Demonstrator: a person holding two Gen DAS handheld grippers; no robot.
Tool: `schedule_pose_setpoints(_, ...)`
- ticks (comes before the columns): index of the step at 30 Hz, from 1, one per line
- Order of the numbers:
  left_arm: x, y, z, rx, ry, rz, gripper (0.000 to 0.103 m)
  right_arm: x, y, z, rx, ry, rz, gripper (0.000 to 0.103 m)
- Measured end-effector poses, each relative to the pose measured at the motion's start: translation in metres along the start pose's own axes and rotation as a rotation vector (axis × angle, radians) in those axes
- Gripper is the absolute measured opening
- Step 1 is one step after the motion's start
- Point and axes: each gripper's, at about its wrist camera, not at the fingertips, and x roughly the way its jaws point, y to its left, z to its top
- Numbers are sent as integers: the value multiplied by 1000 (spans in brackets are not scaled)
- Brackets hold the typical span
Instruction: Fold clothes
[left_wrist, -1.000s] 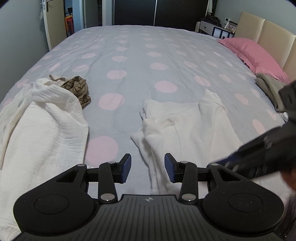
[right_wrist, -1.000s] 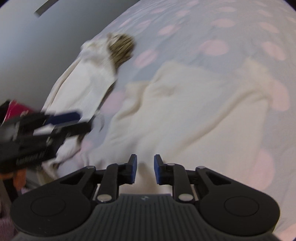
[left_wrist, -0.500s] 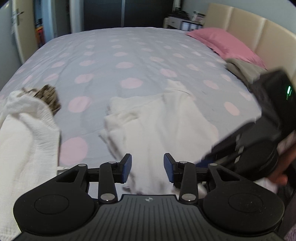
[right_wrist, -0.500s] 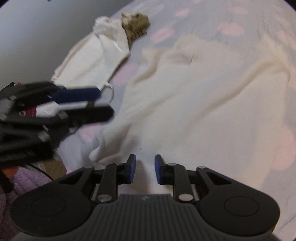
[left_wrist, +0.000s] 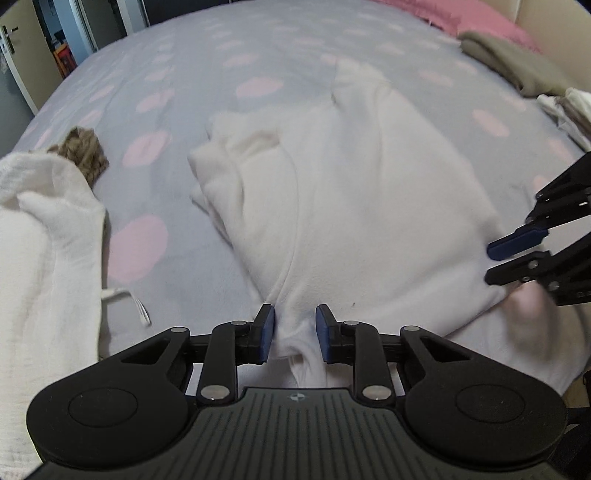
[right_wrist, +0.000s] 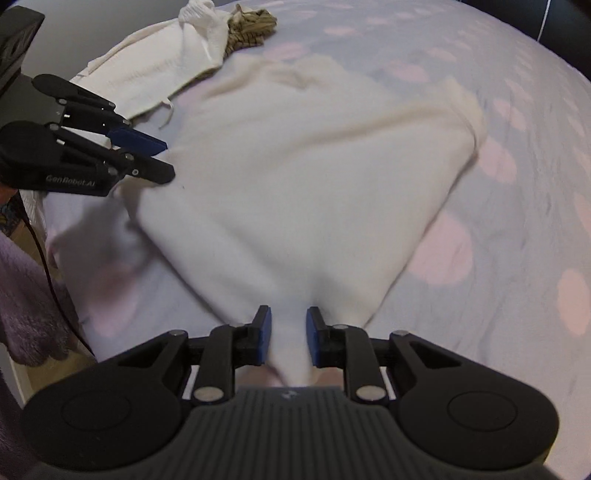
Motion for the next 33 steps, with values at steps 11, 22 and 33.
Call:
schedule_pose_setpoints(11,-33,7,12,-66,-34,18,26,-34,-16,6,48,-38,13,34)
schedule_pose_setpoints(22,-31,21,67,-69,-257,71,50,-32,-71,45,253,-144,-79,35)
schedule_pose_setpoints(33,25,55,97,-236,-226,-6,48,1,-125,79,527,-219,-44,36)
